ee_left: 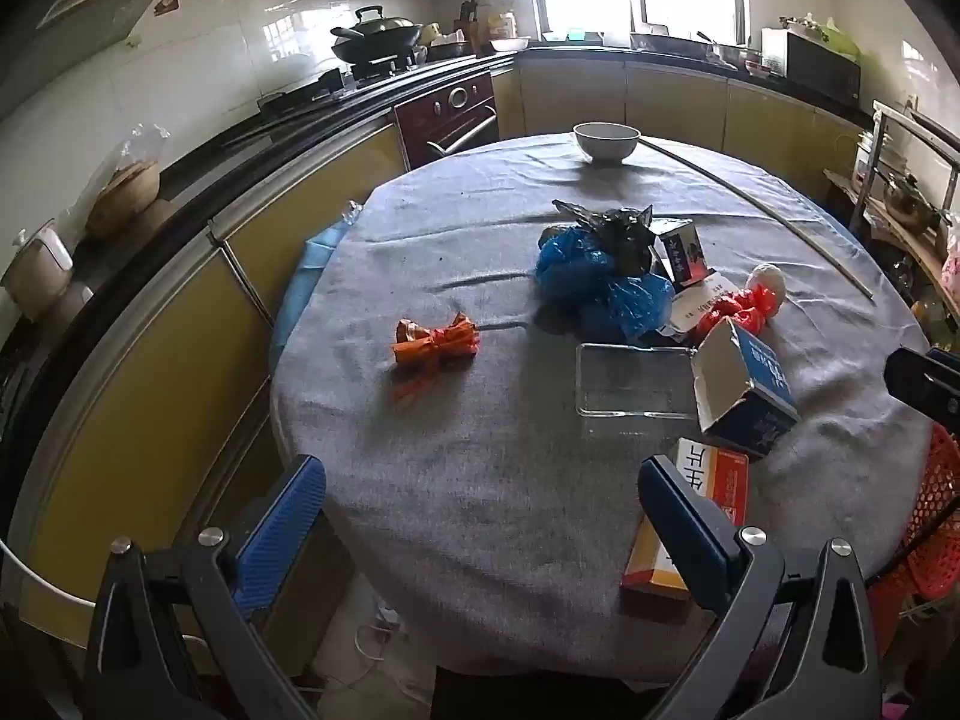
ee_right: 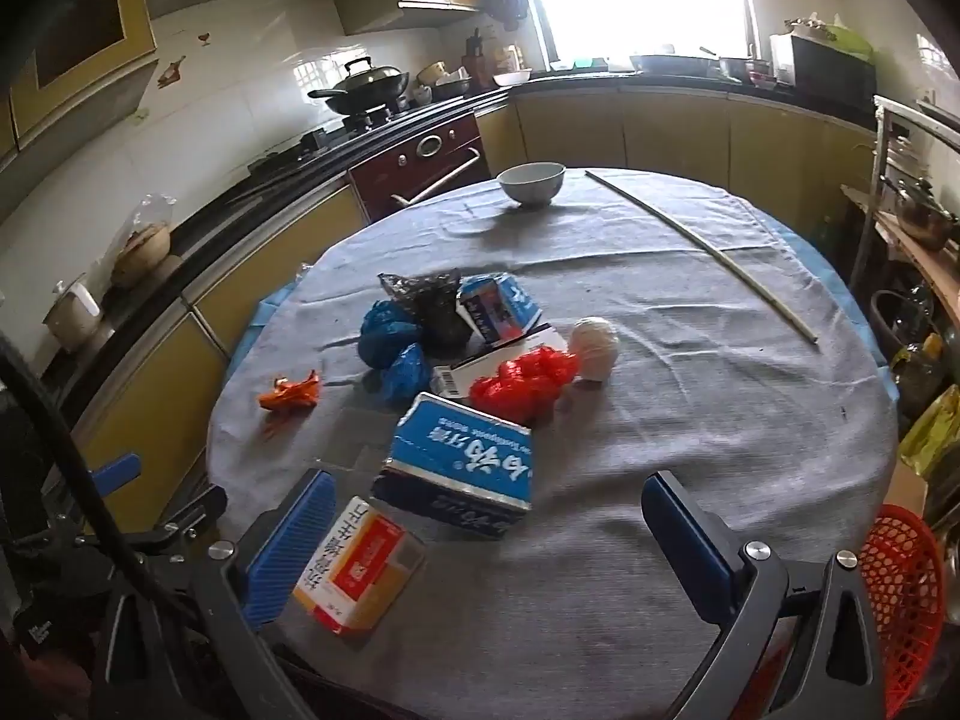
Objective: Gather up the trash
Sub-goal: 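Move the right gripper toward the blue toothpaste box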
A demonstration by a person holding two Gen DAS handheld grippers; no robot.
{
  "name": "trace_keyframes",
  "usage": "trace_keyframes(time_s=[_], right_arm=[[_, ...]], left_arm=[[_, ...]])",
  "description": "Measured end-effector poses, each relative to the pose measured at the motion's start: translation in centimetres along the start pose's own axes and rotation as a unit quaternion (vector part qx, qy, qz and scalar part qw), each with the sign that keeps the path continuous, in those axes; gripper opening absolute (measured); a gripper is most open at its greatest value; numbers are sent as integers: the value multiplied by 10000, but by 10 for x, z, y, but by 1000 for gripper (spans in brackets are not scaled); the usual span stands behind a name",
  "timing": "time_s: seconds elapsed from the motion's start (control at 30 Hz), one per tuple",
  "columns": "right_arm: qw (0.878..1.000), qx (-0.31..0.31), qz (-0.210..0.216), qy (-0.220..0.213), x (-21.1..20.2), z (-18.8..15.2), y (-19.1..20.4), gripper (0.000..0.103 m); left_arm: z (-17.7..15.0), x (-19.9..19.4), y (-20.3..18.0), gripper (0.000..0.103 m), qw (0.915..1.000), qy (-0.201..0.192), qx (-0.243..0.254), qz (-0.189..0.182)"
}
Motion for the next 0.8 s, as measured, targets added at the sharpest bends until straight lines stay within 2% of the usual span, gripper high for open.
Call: trace_keyframes(time_s=[0.2, 0.8], right_arm=[[9997, 138, 170, 133, 9, -1, 8, 103], [9994, 223, 225, 153, 8, -1, 11, 103]], left_arm=[[-4, -1, 0, 103, 10000, 2, 32, -74], [-5, 0, 10, 103, 9999, 10, -77, -69]])
Point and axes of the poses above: each gripper's, at about its wrist camera, not at the fingertips, and x roughly the way its jaws point, y to its left, z to its top, the point moved 9 cm from there along x, roughly the way its jaws point, and after that the axes turned 2 degrees about z, right-handed, at the moved point
